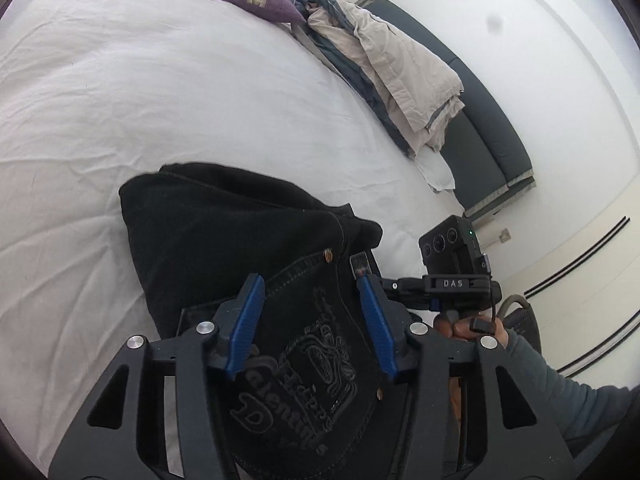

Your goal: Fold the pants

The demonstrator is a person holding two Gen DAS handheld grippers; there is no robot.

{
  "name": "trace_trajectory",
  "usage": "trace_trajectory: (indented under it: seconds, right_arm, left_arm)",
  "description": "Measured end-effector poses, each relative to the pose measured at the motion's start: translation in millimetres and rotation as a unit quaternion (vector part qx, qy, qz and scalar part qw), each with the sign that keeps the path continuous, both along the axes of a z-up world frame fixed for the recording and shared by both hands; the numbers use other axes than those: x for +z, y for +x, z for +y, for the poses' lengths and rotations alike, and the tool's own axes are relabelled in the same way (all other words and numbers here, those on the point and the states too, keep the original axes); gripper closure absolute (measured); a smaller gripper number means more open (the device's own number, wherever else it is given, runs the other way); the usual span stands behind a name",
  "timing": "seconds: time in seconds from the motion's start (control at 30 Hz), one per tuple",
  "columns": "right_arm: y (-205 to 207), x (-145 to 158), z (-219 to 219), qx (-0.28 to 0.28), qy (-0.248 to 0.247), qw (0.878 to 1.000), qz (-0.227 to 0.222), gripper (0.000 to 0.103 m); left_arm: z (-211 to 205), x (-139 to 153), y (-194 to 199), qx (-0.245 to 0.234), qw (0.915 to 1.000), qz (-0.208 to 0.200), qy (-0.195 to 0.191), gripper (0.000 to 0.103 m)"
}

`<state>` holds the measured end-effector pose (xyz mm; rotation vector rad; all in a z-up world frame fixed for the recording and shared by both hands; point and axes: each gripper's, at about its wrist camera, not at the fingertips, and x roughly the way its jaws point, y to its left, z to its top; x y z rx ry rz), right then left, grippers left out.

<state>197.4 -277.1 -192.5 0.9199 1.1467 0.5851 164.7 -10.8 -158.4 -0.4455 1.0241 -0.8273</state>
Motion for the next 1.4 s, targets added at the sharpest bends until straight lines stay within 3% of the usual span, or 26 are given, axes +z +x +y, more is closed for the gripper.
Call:
trace_trajectory:
  seconds: [0.2, 0.33, 0.43, 0.8, 0.83, 0.87, 0.9, 0.97, 1.03, 1.1, 1.13, 1.2, 1.23, 1.3, 1.4]
  right_arm:
    - [-1.9, 4.5, 4.6, -0.003, -0.016, 1.0, -0.005, 0.103]
    - [-0.8, 7.9, 11.6, -0.007, -0.03, 1.0, -0.005, 0.103]
    - [-1.0, 7.7, 13.8, -0.01, -0.035, 0.999, -0.009, 0.103]
    - [-28.4, 10.3, 4.7, -0.002, -0.034, 0.999, -0.022, 0.102]
    - [-34.4, 16.0, 3.6, -0.001, -0.04, 0.999, -0.023, 0.1]
    - [-42.3, 25.8, 3.6, 0.0, -0.037, 0.999, -0.033, 0.089]
    - [-50.4, 36.9, 6.0, 0.006, -0.024, 0.998, -0.054, 0.066]
    - [-65.8, 55.9, 13.0, 0.02, 0.014, 0.995, -0.095, 0.046]
    - [-73.1, 58.9, 25.1, 0.049, 0.029, 0.993, -0.106, 0.042]
    - [-74.9, 45.0, 32.4, 0.061, 0.003, 0.995, -0.083, 0.04]
    - [-75.5, 33.3, 31.4, 0.064, -0.004, 0.996, -0.062, 0.042]
    - [-80.6, 17.2, 17.7, 0.054, 0.0, 0.998, -0.044, 0.072]
    - [-84.3, 12.0, 8.2, 0.046, 0.003, 0.998, -0.038, 0.077]
    - [-93.3, 2.5, -6.9, 0.035, 0.014, 0.999, -0.023, 0.102]
    - [-108.0, 6.2, -17.8, 0.034, 0.01, 0.999, -0.03, 0.102]
  left_arm:
    - [4.7, -15.9, -55.8, -0.014, 0.9999, 0.0, 0.003, 0.059]
    - [-7.4, -14.9, -98.0, -0.057, 0.9969, -0.025, 0.049, 0.059]
    - [-10.5, -16.2, -123.9, -0.078, 0.9947, -0.03, 0.06, 0.059]
    - [-17.2, -8.4, -150.9, -0.109, 0.9878, -0.057, 0.096, 0.057]
    - [-15.5, -6.8, -150.9, -0.11, 0.9877, -0.057, 0.096, 0.057]
    - [-13.3, -3.9, -150.3, -0.109, 0.988, -0.056, 0.095, 0.057]
    - [-10.5, -0.4, -149.6, -0.107, 0.9885, -0.057, 0.09, 0.057]
    - [-3.5, 3.7, -145.6, -0.094, 0.99, -0.057, 0.088, 0.057]
    - [-1.8, 1.8, -141.2, -0.095, 0.9905, -0.05, 0.085, 0.057]
    - [-5.3, -1.0, -139.0, -0.097, 0.9903, -0.047, 0.088, 0.057]
    - [-5.7, -1.1, -138.8, -0.1, 0.99, -0.046, 0.088, 0.057]
    - [-6.2, -0.8, -138.4, -0.102, 0.9898, -0.046, 0.089, 0.057]
    - [-5.6, 0.0, -138.3, -0.102, 0.9898, -0.047, 0.087, 0.057]
    - [1.3, 1.8, -134.4, -0.097, 0.9909, -0.044, 0.082, 0.057]
    - [20.9, 14.0, -125.8, -0.067, 0.9947, -0.044, 0.063, 0.057]
